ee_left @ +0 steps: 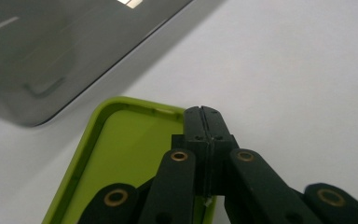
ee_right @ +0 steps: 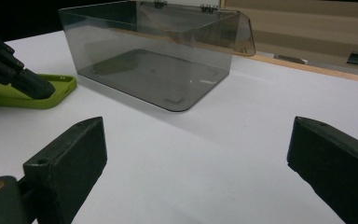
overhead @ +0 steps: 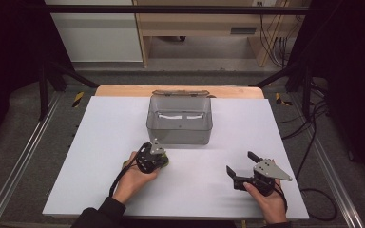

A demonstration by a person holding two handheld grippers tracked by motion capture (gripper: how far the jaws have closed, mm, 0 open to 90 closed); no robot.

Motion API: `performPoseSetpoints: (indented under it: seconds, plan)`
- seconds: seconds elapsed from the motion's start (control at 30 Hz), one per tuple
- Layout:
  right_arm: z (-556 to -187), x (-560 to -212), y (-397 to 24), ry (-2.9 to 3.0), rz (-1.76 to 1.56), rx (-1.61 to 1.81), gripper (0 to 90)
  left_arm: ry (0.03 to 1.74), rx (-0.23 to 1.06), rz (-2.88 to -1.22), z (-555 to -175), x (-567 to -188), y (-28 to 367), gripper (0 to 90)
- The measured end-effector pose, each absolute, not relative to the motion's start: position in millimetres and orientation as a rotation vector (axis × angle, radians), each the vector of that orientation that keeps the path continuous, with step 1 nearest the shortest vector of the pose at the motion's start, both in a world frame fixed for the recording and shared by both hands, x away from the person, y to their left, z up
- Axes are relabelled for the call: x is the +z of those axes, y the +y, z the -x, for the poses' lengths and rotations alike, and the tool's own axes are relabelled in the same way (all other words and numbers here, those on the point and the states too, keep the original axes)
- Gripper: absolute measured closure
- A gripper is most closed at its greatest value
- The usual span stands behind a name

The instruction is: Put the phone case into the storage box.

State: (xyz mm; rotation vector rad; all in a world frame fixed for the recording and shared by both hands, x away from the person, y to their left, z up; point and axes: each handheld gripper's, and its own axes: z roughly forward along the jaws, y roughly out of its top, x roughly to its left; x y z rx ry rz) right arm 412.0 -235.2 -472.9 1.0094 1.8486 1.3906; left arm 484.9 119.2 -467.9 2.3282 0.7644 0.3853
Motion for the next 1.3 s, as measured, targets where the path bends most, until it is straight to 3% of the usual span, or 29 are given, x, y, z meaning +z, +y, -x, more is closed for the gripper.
performPoseSetpoints:
  seconds: [0.73,1.3]
  plan:
    - [-410.8,-472.9,-233.3,1.871,-0.994,1.349,4.8,0.519,0.260,-2.368,-420.1,-469.3,100.3,90.0]
    - [-408.6,-471.9,-229.4,1.883,-0.981,1.320,4.8,0.556,0.223,-2.309,-390.1,-472.0,116.4,90.0]
